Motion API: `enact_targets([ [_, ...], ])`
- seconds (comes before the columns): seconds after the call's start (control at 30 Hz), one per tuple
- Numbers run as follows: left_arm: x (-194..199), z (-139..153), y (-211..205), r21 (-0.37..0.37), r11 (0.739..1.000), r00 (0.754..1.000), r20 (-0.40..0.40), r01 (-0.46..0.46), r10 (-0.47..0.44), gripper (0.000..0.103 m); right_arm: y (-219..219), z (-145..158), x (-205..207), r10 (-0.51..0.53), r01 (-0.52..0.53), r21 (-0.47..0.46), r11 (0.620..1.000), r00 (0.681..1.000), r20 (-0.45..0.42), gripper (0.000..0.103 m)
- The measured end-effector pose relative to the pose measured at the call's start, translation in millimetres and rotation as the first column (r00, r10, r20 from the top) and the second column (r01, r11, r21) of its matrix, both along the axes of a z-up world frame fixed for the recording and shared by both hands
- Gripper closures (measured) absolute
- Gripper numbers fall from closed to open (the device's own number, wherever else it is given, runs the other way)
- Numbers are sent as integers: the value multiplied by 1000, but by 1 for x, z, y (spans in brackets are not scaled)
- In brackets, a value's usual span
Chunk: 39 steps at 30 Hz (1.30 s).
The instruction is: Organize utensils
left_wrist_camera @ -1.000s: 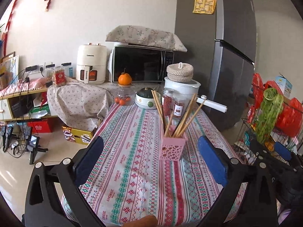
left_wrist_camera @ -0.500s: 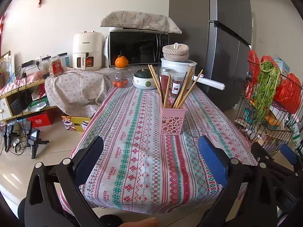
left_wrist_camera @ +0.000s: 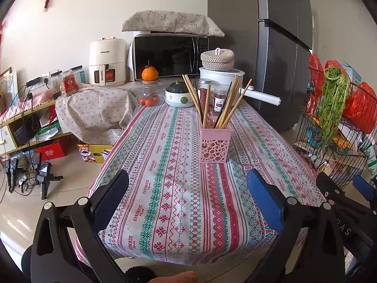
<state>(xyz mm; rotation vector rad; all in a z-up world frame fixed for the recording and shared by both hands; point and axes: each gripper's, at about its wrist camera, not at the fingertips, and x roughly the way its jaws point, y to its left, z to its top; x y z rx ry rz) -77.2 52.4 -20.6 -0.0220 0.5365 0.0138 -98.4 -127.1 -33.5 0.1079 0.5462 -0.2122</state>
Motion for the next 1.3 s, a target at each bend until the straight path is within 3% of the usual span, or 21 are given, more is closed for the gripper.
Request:
enact_targets([
  [1.3, 8, -9, 0, 3, 1000, 999, -43, -14, 14, 7, -1, -7, 4, 6, -5, 15, 1000, 1000, -26, 7],
])
